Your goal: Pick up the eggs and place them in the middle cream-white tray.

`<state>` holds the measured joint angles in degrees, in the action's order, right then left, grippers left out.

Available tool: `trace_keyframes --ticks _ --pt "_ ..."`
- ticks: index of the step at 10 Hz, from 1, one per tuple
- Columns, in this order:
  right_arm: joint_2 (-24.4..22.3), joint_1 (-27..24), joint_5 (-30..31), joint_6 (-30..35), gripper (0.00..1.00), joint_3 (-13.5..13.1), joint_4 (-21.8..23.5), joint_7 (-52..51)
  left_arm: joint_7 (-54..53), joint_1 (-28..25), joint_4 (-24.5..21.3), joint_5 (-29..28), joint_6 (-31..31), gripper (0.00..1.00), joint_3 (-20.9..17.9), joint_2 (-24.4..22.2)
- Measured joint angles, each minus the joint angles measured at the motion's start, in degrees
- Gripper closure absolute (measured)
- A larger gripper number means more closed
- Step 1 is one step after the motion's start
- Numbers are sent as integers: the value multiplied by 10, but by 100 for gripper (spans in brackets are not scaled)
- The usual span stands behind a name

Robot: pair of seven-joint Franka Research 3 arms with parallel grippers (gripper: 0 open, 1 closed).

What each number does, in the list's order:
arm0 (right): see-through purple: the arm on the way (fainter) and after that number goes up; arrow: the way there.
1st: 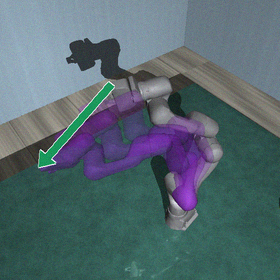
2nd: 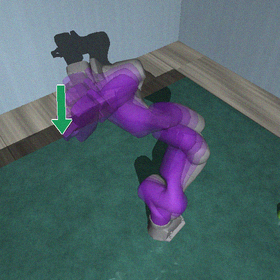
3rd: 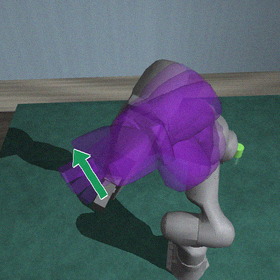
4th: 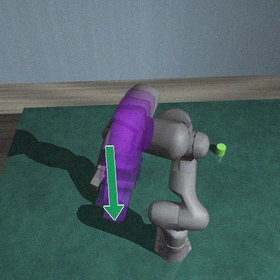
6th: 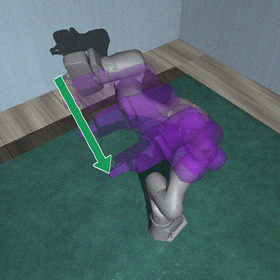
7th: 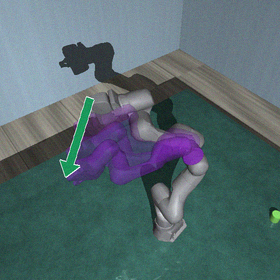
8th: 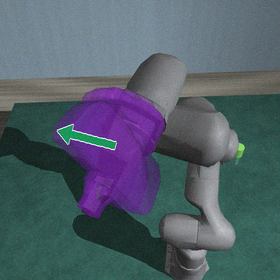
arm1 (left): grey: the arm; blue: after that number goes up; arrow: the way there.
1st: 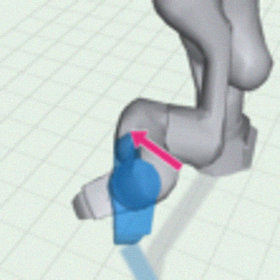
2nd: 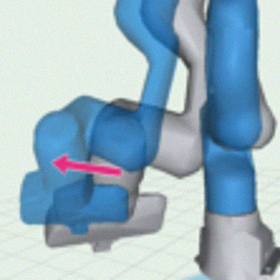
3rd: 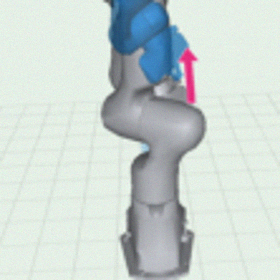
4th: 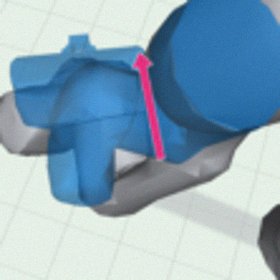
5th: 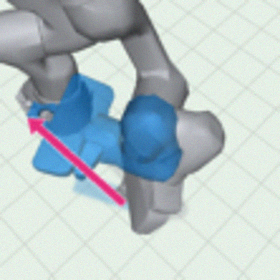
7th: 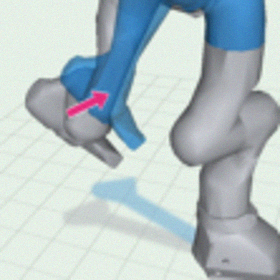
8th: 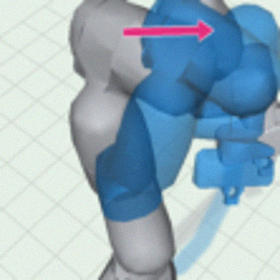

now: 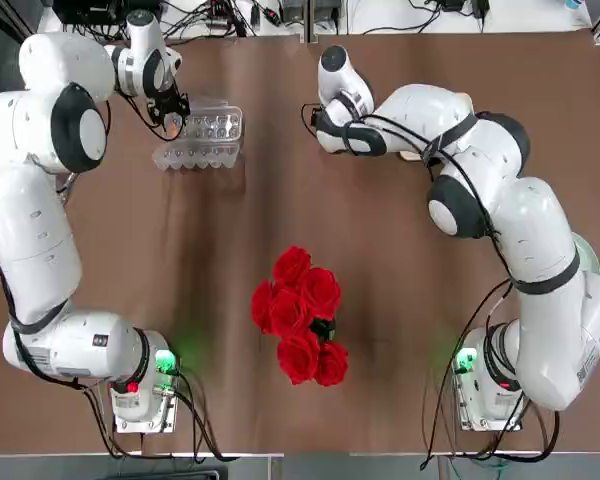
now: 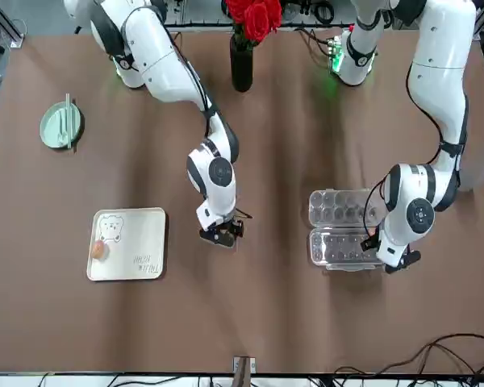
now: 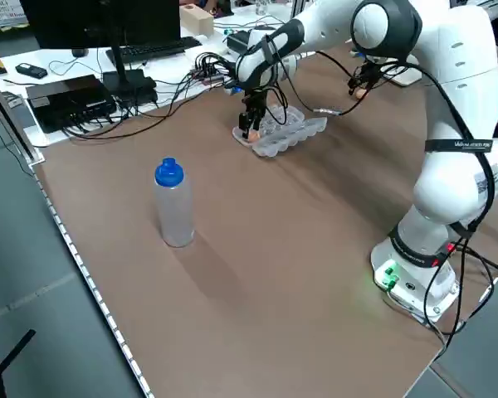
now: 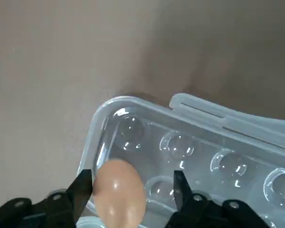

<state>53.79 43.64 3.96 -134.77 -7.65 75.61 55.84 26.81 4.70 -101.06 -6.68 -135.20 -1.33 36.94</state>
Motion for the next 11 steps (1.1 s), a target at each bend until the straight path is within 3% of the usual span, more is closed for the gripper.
trace_keyframes --ticks 3,4,5,6,9,11 --pt "1 7 6 0 0 0 0 0 0 0 -2 0 0 32 0 0" --pt "1 8 7 0 1 0 0 0 0 0 -3 0 0 50 0 0" --pt "1 9 8 2 5 0 0 -1 0 0 -3 0 0 54 0 0" --pt "2 9 9 5 11 0 0 -1 0 0 -3 0 0 54 0 0" --pt "5 13 21 8 17 0 1 -2 -9 -14 6 0 12 54 0 -19" --pt "5 13 21 6 26 0 0 -2 -9 -19 53 24 87 54 2 -43"
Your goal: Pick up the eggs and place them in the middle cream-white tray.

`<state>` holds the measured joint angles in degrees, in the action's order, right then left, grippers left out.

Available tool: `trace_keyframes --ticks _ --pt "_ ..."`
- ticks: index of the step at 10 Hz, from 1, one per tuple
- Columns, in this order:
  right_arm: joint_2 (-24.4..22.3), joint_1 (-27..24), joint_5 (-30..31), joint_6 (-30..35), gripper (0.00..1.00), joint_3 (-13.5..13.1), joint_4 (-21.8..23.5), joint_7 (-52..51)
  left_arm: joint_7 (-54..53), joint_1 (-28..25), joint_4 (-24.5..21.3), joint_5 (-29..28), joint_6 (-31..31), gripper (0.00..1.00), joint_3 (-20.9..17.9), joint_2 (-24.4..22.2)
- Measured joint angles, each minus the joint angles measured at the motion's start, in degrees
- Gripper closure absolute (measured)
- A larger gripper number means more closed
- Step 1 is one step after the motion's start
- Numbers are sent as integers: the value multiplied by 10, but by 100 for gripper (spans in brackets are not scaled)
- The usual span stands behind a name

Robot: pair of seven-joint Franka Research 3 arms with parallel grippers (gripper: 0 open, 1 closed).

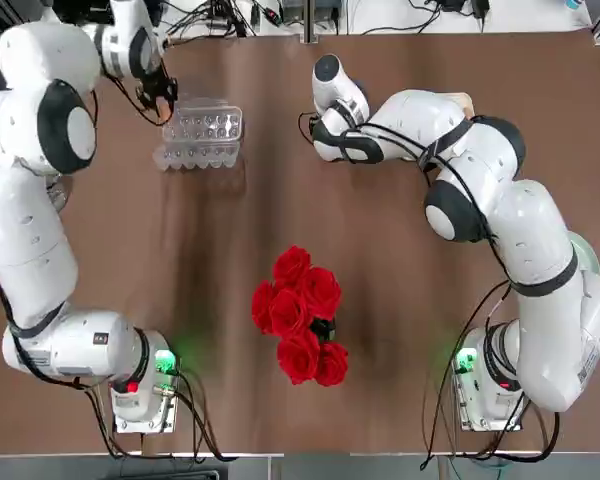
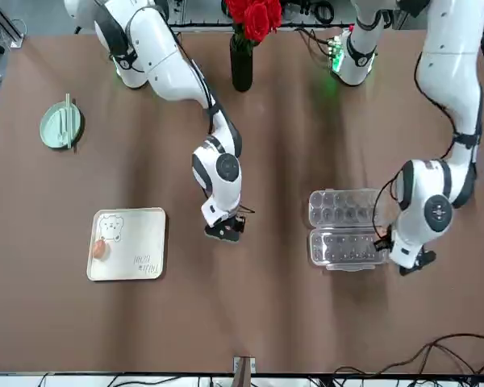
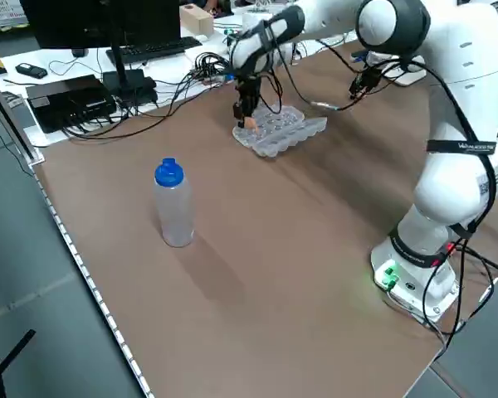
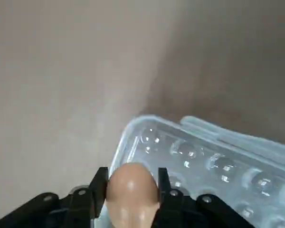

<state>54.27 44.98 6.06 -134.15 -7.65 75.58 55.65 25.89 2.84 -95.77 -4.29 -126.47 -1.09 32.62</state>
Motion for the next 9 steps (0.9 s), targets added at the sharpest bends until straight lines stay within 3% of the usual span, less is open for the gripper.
trace_keyframes --ticks 2,5,9 --pt "0 1 0 0 29 0 -1 -1 1 5 44 54 39 54 4 -9" --pt "0 1 0 0 33 0 -2 -1 47 20 88 93 82 54 9 -7" --pt "0 1 0 3 35 0 -2 -2 162 66 106 113 88 54 25 -6"
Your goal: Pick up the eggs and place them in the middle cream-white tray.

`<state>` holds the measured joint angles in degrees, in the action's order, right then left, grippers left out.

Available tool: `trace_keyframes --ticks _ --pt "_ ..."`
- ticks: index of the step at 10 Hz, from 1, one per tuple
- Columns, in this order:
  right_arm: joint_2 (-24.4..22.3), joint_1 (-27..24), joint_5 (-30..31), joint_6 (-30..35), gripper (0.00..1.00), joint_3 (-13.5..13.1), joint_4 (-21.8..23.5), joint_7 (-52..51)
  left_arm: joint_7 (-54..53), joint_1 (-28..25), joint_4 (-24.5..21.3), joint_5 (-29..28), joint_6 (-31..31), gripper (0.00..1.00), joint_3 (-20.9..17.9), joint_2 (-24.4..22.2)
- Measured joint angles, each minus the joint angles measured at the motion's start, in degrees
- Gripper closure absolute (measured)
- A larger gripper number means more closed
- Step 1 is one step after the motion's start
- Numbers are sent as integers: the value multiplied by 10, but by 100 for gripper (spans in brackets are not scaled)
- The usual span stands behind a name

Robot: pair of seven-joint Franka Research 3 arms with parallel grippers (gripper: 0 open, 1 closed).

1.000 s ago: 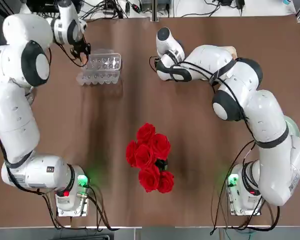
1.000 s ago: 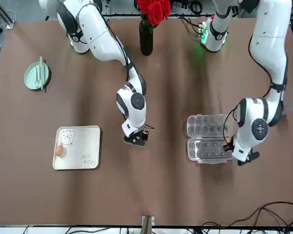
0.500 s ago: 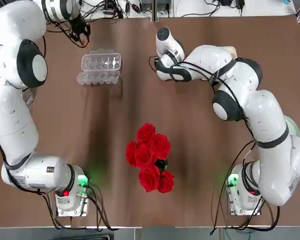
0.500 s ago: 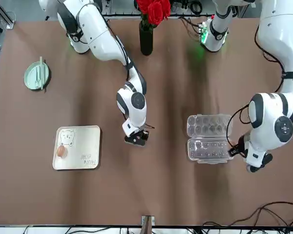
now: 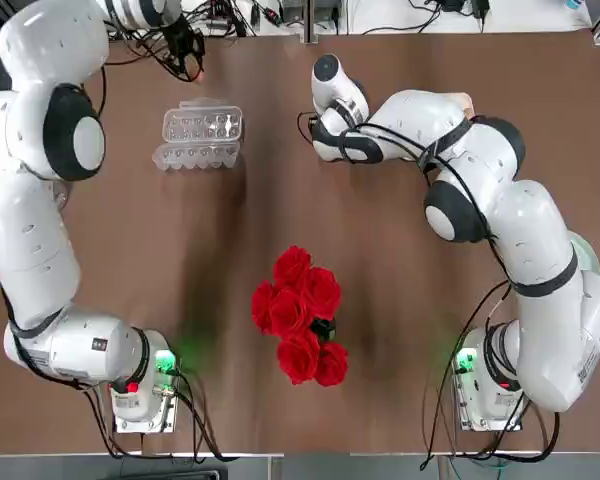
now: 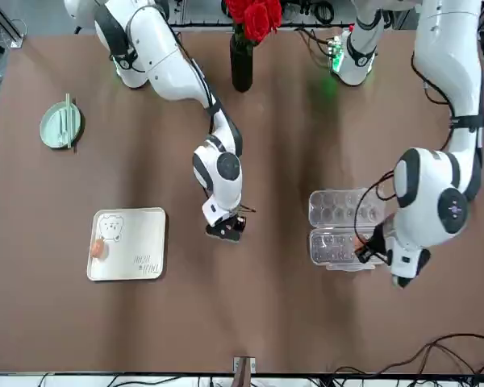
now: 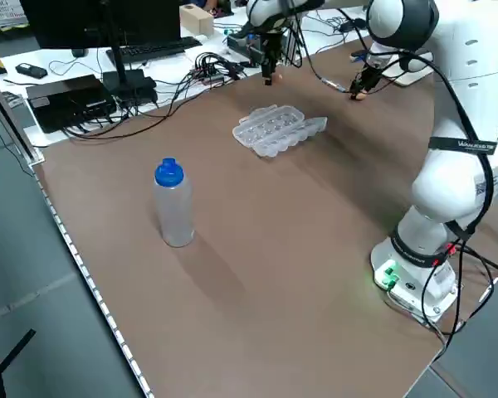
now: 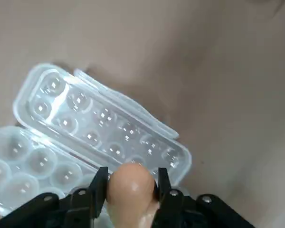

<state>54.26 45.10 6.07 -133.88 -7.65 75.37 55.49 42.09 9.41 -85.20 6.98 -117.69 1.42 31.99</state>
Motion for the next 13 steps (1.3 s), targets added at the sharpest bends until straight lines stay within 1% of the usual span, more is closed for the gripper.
trace_keyframes --ticks 1,2,4,5,6,8,10,11,12,13 --pt "0 0 0 10 35 -1 -2 -10 21 10 1 0 0 54 0 1" --pt "-1 -1 0 36 35 -2 -8 -34 31 15 2 0 0 54 0 1" --pt "-4 -11 -2 105 35 -3 -18 -91 32 14 4 0 0 54 0 2" --pt "-9 -24 -2 145 35 -3 -18 -120 32 14 5 0 0 54 0 2" --pt "-15 -44 -2 171 35 -3 -18 -146 32 13 6 0 0 54 0 2" --pt "-39 -101 -2 211 35 -2 -20 -210 33 14 6 0 9 54 0 3" --pt "-87 -169 -16 256 35 -1 -21 -292 74 34 17 7 10 54 4 10" --pt "-111 -206 -26 274 35 -1 -21 -336 122 60 38 14 10 54 5 24" --pt "-127 -241 -29 283 35 -1 -20 -375 189 94 71 16 2 54 6 47" --pt "-133 -273 -30 284 35 -1 -17 -420 258 129 101 16 -33 54 6 74"
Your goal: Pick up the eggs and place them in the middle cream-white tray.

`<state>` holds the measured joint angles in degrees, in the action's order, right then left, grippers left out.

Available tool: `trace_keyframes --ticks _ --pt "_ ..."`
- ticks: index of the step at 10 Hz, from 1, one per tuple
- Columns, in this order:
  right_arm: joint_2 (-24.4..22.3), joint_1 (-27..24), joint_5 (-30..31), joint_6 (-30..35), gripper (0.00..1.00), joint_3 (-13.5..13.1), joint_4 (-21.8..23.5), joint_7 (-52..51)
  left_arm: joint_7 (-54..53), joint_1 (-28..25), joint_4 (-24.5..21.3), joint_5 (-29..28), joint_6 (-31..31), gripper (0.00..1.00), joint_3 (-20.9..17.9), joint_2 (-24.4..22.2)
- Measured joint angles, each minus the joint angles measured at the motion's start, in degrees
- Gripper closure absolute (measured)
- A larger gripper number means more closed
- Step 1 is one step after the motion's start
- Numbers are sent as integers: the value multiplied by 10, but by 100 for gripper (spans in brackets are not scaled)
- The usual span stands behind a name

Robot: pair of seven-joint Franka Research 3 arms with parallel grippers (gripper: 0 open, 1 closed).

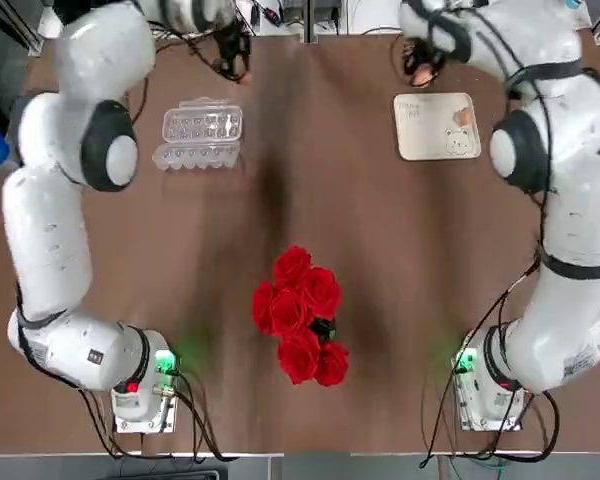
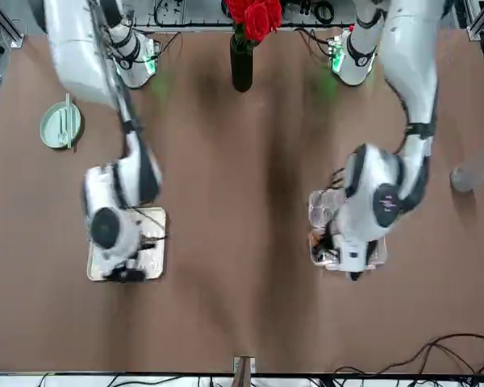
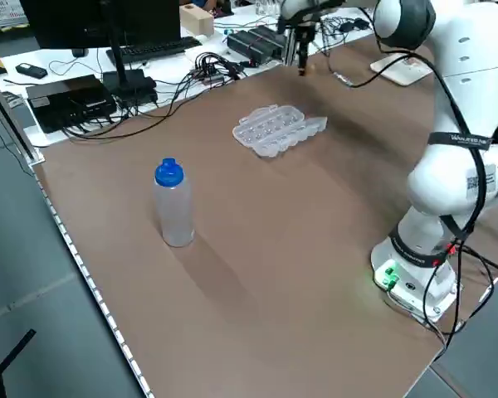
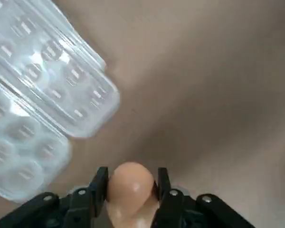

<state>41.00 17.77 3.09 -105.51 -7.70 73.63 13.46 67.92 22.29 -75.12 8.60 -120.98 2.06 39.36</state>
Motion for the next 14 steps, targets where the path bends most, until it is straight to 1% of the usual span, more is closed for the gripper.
trace_keyframes --ticks 1,2,4,5,7,8,9,12,14 --pt "0 -30 0 -3 35 0 7 -51 59 29 16 0 -52 54 0 22" --pt "0 -56 -1 -25 35 0 24 -94 117 52 22 0 -107 54 0 38" --pt "2 -84 0 -136 35 1 90 -140 229 99 24 0 -229 54 0 74" --pt "2 -89 1 -182 35 1 124 -161 254 123 24 0 -265 54 -1 94" --pt "3 -92 1 -261 35 1 178 -182 268 167 27 0 -290 54 -2 124" --pt "3 -92 1 -305 35 2 205 -184 271 180 29 0 -305 54 -2 131" --pt "3 -92 2 -328 35 3 222 -185 271 185 30 0 -318 54 -2 137" --pt "2 -90 2 -349 35 5 236 -185 270 198 30 0 -331 54 -2 165" --pt "2 -90 2 -355 34 5 238 -185 265 207 30 0 -332 54 -3 174"
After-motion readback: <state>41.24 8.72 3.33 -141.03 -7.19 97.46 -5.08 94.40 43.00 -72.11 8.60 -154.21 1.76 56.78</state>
